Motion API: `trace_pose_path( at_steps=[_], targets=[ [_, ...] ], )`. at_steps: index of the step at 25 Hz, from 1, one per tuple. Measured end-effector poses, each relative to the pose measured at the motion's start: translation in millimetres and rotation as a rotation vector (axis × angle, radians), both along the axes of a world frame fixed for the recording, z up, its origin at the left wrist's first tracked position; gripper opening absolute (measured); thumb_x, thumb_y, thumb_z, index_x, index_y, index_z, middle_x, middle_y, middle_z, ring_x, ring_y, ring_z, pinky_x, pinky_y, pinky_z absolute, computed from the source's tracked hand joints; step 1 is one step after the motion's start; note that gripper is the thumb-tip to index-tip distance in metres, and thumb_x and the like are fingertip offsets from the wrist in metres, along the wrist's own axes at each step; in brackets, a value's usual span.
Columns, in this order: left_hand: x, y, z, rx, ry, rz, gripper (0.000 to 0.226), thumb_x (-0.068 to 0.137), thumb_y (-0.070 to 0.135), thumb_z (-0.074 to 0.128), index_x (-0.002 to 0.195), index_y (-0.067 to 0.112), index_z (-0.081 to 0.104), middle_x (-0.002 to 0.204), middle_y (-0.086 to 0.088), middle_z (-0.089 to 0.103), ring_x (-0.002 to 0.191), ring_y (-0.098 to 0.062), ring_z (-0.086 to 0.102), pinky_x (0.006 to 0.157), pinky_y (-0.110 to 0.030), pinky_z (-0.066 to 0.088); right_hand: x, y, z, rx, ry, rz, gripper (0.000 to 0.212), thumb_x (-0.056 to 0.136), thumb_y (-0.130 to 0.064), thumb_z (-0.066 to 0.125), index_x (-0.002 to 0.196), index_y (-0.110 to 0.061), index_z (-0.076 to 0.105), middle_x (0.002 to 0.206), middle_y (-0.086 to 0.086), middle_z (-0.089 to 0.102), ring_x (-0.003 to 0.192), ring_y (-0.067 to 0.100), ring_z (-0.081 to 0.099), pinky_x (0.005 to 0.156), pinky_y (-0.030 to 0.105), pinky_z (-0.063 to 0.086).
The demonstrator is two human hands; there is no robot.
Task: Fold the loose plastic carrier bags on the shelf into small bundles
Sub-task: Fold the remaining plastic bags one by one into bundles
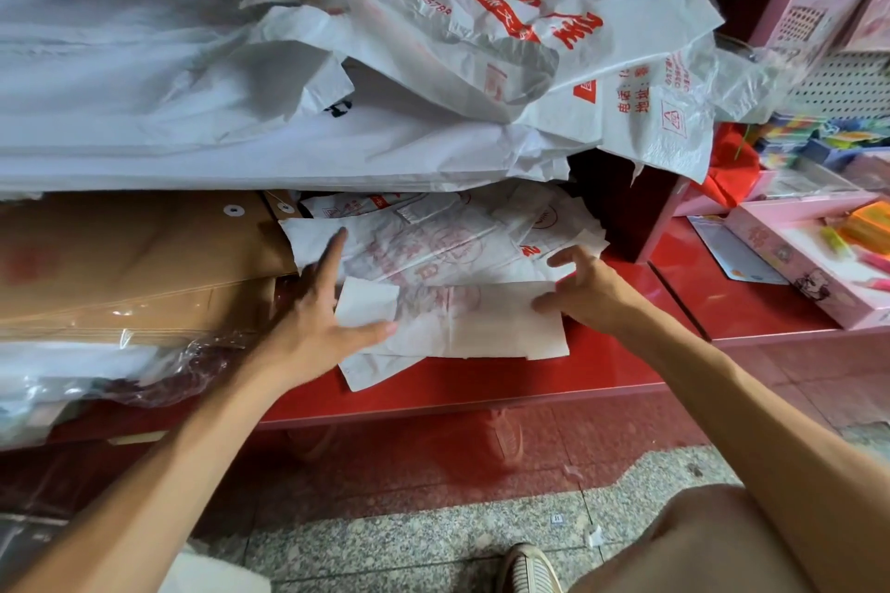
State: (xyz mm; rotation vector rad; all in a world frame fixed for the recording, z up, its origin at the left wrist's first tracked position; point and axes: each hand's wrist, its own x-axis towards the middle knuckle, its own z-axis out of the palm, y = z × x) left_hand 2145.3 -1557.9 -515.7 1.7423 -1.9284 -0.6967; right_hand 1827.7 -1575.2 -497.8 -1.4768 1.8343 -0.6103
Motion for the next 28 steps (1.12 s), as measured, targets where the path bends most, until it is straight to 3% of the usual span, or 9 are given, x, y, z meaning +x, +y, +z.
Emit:
trace_pose_path(
  at_steps=[2, 7, 12, 16, 18, 20, 24, 26, 28],
  targets=[
    [-0.2, 10.4, 3.3, -0.187, -0.272, -0.207, 0.092, 0.073, 0.056, 0.069, 0.149, 0.047, 0.019, 0.158, 0.013, 0.018, 0.144, -0.011, 0.023, 0.115, -0.036, 0.019, 0.8, 1.2, 1.0, -0.107, 0.189, 0.067, 0.058, 0.078, -0.040, 0.077, 0.124, -0.021, 0.048, 0.100, -0.002, 0.063, 0.084, 0.014, 0.059, 0.071, 0.031, 0.048],
    [-6.4, 15.9, 4.0, -0.134, -0.244, -0.364, 0.054, 0.082, 0.006, 0.057, 0.130, 0.031, 0.055, 0.132, 0.021, 0.048, 0.121, 0.005, 0.040, 0.111, -0.016, 0.023, 7.7, 19.6, 4.5, -0.062, 0.521, 0.612, 0.069, 0.076, -0.048, 0.070, 0.139, -0.043, 0.040, 0.152, -0.014, 0.033, 0.133, 0.017, 0.035, 0.108, 0.044, 0.035],
    [-7.6, 5.6, -2.7, -0.317, -0.294, -0.206, 0.041, 0.085, -0.002, 0.053, 0.115, 0.021, 0.068, 0.109, 0.001, 0.071, 0.095, -0.016, 0.065, 0.091, -0.031, 0.049, 17.8, 26.1, 4.6, -0.267, 0.722, 0.578, 0.061, 0.080, -0.016, 0.062, 0.138, -0.027, 0.048, 0.133, -0.006, 0.059, 0.114, 0.020, 0.056, 0.081, 0.026, 0.037],
    [-6.5, 2.5, 7.1, -0.222, 0.016, -0.151, 0.026, 0.098, 0.021, 0.056, 0.073, 0.013, 0.056, 0.057, 0.008, 0.046, 0.049, -0.007, 0.040, 0.054, -0.030, 0.034, 7.7, 19.5, 7.4, -0.325, 0.024, 0.293, 0.025, 0.081, 0.000, 0.065, 0.100, -0.016, 0.066, 0.080, -0.007, 0.071, 0.072, 0.012, 0.067, 0.060, 0.019, 0.045],
    [-7.6, 6.9, 19.0, -0.104, 0.246, -0.153, 0.019, 0.096, 0.017, 0.059, 0.078, 0.014, 0.065, 0.062, 0.005, 0.052, 0.058, -0.003, 0.046, 0.057, -0.024, 0.036, 4.0, 12.6, 11.4, -0.329, -0.437, 0.043, 0.020, 0.082, 0.003, 0.068, 0.090, -0.015, 0.067, 0.071, -0.006, 0.071, 0.062, 0.006, 0.065, 0.056, 0.018, 0.047],
    [-13.1, 14.4, 27.7, 0.007, 0.471, -0.130, 0.013, 0.094, 0.010, 0.061, 0.095, 0.018, 0.071, 0.081, 0.006, 0.070, 0.073, 0.000, 0.060, 0.062, -0.011, 0.043, 4.7, 6.7, 10.6, -0.338, -0.592, -0.149, 0.012, 0.085, -0.005, 0.070, 0.091, -0.015, 0.065, 0.078, -0.001, 0.069, 0.058, 0.007, 0.063, 0.051, 0.021, 0.048],
    [-20.9, 18.5, 21.0, 0.042, 0.688, 0.153, 0.023, 0.094, 0.007, 0.061, 0.106, 0.026, 0.066, 0.086, -0.002, 0.069, 0.056, -0.003, 0.059, 0.039, -0.016, 0.039, 22.0, -3.1, 2.4, -0.385, -0.229, -0.176, 0.033, 0.089, -0.022, 0.069, 0.117, -0.013, 0.057, 0.108, 0.002, 0.063, 0.081, 0.014, 0.062, 0.064, 0.021, 0.050],
    [-19.4, 16.0, 17.6, 0.067, 0.697, 0.276, 0.031, 0.093, 0.006, 0.062, 0.116, 0.028, 0.063, 0.095, -0.007, 0.066, 0.061, -0.012, 0.059, 0.039, -0.020, 0.042, 35.2, 4.8, 4.8, -0.537, 0.120, -0.031, 0.042, 0.086, -0.025, 0.069, 0.125, -0.016, 0.055, 0.121, 0.002, 0.058, 0.101, 0.020, 0.059, 0.082, 0.030, 0.049],
    [-19.5, 17.2, 14.8, 0.182, 0.736, 0.257, 0.036, 0.092, 0.004, 0.060, 0.119, 0.027, 0.064, 0.108, -0.009, 0.065, 0.078, -0.021, 0.063, 0.049, -0.027, 0.052, 53.3, 22.0, 9.5, -0.549, 0.109, 0.259, 0.045, 0.089, -0.032, 0.067, 0.129, -0.020, 0.053, 0.128, 0.000, 0.057, 0.109, 0.017, 0.057, 0.085, 0.029, 0.047]
  ],
)
